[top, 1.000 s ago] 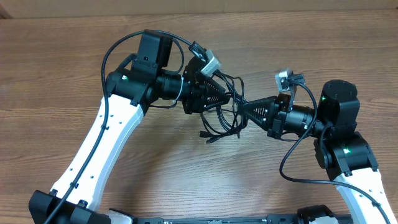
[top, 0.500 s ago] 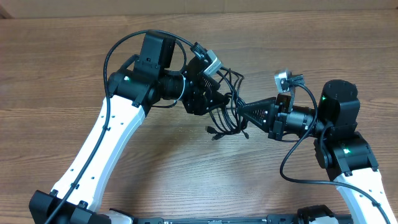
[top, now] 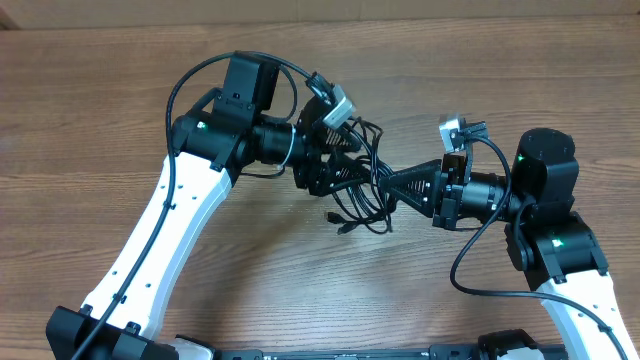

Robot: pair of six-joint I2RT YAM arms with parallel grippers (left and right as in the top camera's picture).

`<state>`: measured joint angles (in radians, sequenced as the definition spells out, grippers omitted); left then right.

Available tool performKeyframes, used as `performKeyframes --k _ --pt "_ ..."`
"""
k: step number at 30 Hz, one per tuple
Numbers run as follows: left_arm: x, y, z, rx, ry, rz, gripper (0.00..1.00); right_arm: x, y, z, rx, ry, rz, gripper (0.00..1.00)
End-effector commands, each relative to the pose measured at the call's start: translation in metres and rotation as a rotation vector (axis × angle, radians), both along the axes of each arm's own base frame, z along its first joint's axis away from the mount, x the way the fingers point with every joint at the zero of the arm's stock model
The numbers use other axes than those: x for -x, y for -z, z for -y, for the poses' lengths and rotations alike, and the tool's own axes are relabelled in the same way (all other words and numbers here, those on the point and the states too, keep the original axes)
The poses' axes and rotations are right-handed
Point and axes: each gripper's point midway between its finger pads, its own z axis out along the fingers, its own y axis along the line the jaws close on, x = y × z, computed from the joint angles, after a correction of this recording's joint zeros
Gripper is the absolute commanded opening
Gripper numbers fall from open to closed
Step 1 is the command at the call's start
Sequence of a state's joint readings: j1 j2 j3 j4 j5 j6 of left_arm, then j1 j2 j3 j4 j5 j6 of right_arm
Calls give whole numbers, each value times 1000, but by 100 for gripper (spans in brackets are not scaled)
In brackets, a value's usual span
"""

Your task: Untangle cables

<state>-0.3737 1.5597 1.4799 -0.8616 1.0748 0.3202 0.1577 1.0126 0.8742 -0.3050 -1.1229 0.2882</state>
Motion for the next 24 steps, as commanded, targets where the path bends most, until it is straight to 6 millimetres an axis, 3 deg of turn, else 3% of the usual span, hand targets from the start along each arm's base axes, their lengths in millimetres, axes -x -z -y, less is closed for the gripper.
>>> performKeyframes --k 1,4,5,10,15,16,17,19,21,24 --pt "15 -23 3 91 94 80 52 6 -11 -2 -16 -26 32 4" --pt "19 -26 3 112 118 86 24 6 -11 -2 -17 -25 33 4" --pt "21 -27 3 119 128 91 18 6 -12 -2 -21 -24 28 4" --pt "23 -29 3 131 140 100 6 10 -23 -4 -48 -60 68 4" --pt "23 -29 3 130 140 100 4 8 -23 -4 -45 -51 71 4" --pt "22 -29 3 130 140 100 4 7 -22 -3 -42 -42 70 10" --pt "23 -29 3 130 139 100 4 4 -21 -2 -37 -25 69 38" --pt "23 -28 3 130 139 99 4 2 -21 -2 -34 -17 69 69" --pt "23 -28 3 130 139 97 4 2 -21 -2 -34 -16 69 86" --pt "23 -28 3 129 138 95 4 2 -21 -2 -34 -16 69 97"
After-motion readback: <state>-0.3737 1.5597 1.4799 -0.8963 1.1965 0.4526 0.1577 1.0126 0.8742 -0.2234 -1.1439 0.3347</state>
